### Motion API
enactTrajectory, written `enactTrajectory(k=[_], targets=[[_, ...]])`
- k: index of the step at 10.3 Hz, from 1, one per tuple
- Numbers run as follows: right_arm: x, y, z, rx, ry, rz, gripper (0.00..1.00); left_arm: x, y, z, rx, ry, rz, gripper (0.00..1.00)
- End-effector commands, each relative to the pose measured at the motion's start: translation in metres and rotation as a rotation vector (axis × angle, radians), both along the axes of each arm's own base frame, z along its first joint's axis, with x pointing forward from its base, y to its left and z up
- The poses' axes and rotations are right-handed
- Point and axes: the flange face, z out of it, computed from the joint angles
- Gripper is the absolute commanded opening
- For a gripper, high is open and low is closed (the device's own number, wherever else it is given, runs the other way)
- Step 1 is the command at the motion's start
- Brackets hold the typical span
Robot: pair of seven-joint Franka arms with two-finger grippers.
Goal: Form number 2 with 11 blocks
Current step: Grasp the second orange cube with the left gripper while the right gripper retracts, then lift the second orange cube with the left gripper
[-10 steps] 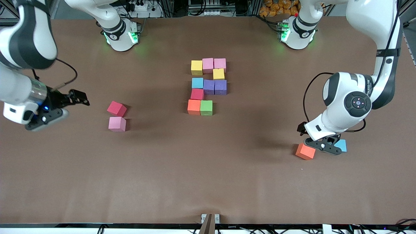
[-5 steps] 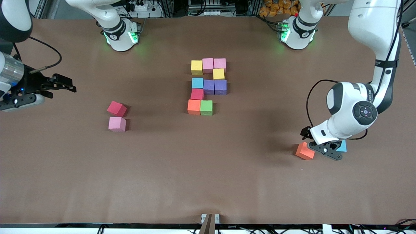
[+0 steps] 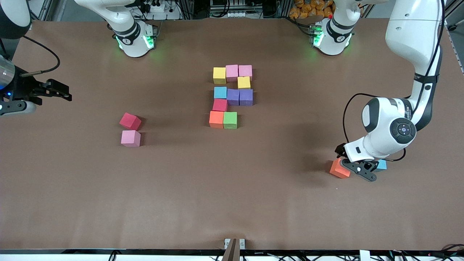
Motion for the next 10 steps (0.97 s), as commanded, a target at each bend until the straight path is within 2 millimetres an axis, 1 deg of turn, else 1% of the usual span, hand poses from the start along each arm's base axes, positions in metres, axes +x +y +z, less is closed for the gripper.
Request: enactTrajectory(k=[1,2,3,4,5,6,7,10], targets=[[-0.002,0.002,0.009,-0.026,0.008,-0.008,1.00,0.012,-0.001,-0.007,-0.039,-0.019,0.044,1.00],[0.002,0.004,0.023,-0.016,-0.022,-0.010,1.00,0.013,-0.002,-0.010,-0.041,-0.020,0.074,1.00],[0.005,0.007,0.032,-0.010,-0.042,-0.010,1.00,0.015,-0.002,-0.010,-0.042,-0.035,0.089,1.00],[0.007,0.003,0.034,-0.012,-0.047,-0.018,1.00,0.016,-0.003,-0.016,-0.043,-0.051,0.088,1.00],[0.005,-0.005,0.033,-0.026,-0.033,-0.031,1.00,0.018,-0.007,-0.016,-0.043,-0.071,0.083,1.00],[0.005,-0.009,0.038,-0.033,-0.045,-0.075,1.00,0.020,-0.009,-0.017,-0.041,-0.088,0.077,1.00],[0.005,-0.016,0.043,-0.039,-0.056,-0.155,1.00,0.020,-0.008,-0.018,-0.037,-0.100,0.074,1.00],[0.003,-0.018,0.041,-0.034,-0.033,-0.168,1.00,0.019,-0.003,-0.023,-0.019,-0.111,0.063,1.00]])
